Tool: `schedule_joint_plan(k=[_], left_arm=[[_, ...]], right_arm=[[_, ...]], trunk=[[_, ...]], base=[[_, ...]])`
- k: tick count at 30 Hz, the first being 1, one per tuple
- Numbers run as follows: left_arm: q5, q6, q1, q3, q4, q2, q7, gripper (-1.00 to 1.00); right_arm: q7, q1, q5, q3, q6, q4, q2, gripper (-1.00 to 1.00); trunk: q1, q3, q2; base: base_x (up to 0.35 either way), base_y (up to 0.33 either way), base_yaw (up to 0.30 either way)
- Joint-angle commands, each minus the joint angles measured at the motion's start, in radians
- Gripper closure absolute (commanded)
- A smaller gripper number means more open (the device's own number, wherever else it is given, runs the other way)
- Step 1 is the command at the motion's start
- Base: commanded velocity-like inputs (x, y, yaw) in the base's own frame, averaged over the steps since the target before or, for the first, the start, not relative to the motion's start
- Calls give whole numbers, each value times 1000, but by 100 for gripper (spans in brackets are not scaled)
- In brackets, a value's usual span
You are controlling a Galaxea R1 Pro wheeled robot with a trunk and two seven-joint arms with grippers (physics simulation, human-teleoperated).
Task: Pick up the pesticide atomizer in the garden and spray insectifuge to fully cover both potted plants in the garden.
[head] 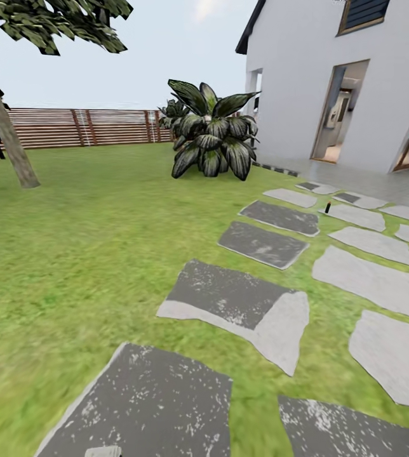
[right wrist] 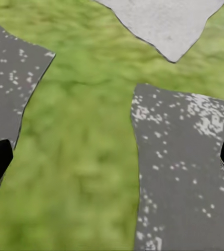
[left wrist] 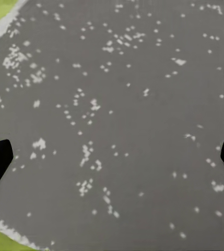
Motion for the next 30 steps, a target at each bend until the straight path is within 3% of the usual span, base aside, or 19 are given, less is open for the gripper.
schedule_joint_plan(k=[1,11,22,30], left_arm=[[6,-3,0,-1,1,0,0,-100],[7,-3,0,-1,1,1,0,-100],[7,-2,0,-1,1,0,0,-100],[7,-3,0,-1,1,0,0,-100]], right_arm=[[1,-1,5,-1,-3,1,0,-100],[0,0,5,-1,-3,1,0,-100],[-1,-1,5,-1,-3,2,0,-100],[-1,-1,5,-1,-3,2,0,-100]], trunk=[[0,-1,0],[0,3,0],[0,7,0],[0,8,0]], base=[[337,21,-203],[335,3,-250],[74,0,-257],[294,0,-257]])
